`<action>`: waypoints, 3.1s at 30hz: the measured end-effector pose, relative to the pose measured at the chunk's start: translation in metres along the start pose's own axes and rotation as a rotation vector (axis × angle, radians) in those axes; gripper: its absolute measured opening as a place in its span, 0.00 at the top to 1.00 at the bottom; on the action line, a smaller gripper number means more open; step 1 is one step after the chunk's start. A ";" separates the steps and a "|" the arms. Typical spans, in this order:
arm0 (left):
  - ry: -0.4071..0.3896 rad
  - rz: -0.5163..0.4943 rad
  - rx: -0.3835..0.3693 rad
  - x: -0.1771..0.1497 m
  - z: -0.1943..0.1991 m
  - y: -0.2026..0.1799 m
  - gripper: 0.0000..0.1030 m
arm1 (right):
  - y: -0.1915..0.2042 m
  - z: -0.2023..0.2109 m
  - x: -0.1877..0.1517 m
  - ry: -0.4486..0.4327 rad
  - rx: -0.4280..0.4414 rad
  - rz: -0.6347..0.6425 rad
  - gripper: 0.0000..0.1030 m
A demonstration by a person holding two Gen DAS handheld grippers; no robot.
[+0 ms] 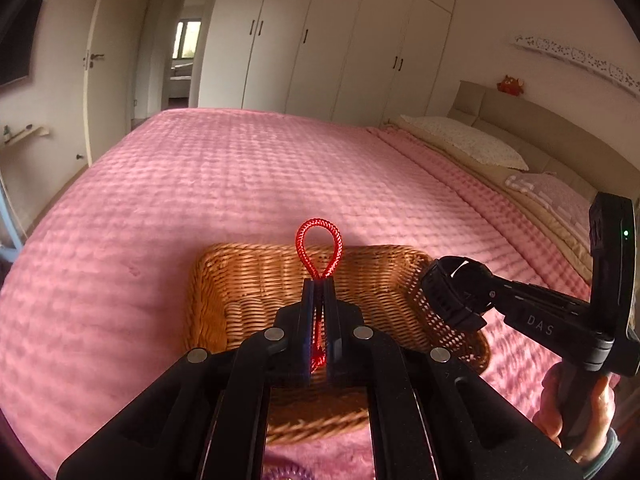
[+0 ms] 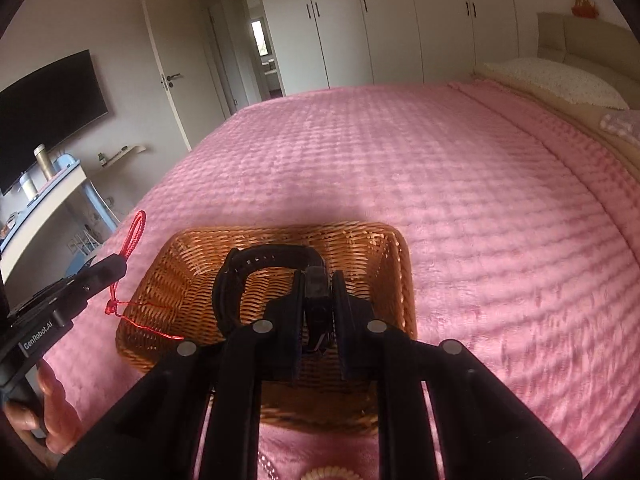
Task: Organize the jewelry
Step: 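Carry the lanyard and watch over the wicker basket and open both tools, then grasp the silver hair clip with the right tool while the left tool grasps a small gold clasp, then carry both held items into the wicker basket and open both tools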
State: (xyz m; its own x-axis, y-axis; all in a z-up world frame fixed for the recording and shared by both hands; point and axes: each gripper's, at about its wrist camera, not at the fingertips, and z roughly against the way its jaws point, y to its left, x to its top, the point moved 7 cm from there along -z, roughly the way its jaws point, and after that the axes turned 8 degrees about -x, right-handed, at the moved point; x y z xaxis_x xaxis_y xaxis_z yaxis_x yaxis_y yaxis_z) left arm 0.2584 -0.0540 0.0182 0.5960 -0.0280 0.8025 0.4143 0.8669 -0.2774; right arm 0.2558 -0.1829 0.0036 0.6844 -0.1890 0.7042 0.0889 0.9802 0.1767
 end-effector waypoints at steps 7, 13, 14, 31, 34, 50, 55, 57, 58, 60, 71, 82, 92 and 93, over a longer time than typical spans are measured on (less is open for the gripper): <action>0.130 0.021 0.044 -0.019 -0.057 0.024 0.98 | -0.004 -0.052 -0.010 0.095 -0.055 0.021 0.89; 0.196 0.030 0.051 -0.036 -0.073 0.030 0.95 | -0.002 -0.067 -0.026 0.144 -0.091 0.051 0.87; 0.203 0.037 0.050 -0.037 -0.071 0.032 0.92 | -0.001 -0.066 -0.026 0.142 -0.098 0.060 0.84; -0.001 0.016 -0.058 -0.046 0.106 -0.009 0.62 | 0.012 0.124 -0.056 -0.106 0.007 0.125 0.46; -0.018 0.013 -0.068 -0.063 0.136 -0.018 0.62 | 0.017 0.145 -0.081 -0.102 0.018 0.134 0.46; 0.206 0.127 -0.127 -0.206 0.118 -0.023 0.66 | -0.005 0.138 -0.231 0.108 0.031 0.022 0.63; 0.258 0.125 -0.111 -0.218 0.090 -0.029 0.66 | -0.005 0.122 -0.253 0.170 0.036 -0.002 0.63; 0.259 0.110 -0.098 -0.217 0.086 -0.032 0.66 | -0.004 0.114 -0.253 0.183 0.030 -0.014 0.63; 0.259 0.104 -0.096 -0.218 0.086 -0.032 0.66 | -0.002 0.109 -0.252 0.187 0.028 -0.014 0.63; 0.265 0.095 -0.093 -0.219 0.085 -0.033 0.66 | 0.003 0.100 -0.250 0.190 0.003 0.000 0.64; 0.272 0.058 -0.047 -0.210 0.069 -0.036 0.69 | 0.002 0.088 -0.241 0.186 -0.065 0.094 0.89; 0.235 0.032 -0.018 -0.209 0.078 -0.033 0.92 | 0.006 0.103 -0.238 0.130 -0.017 0.111 0.89; 0.165 0.055 -0.092 -0.200 0.101 -0.034 0.92 | 0.012 0.127 -0.223 0.079 0.018 0.114 0.89; 0.155 0.066 -0.115 -0.198 0.103 -0.034 0.92 | 0.013 0.130 -0.221 0.074 0.022 0.116 0.89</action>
State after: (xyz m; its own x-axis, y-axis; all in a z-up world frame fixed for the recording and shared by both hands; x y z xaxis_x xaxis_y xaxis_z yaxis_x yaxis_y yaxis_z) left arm 0.0552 -0.0262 -0.0768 0.7193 -0.0574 0.6923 0.4417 0.8070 -0.3921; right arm 0.0119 -0.1357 -0.0600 0.7409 -0.0692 0.6681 -0.0088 0.9936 0.1126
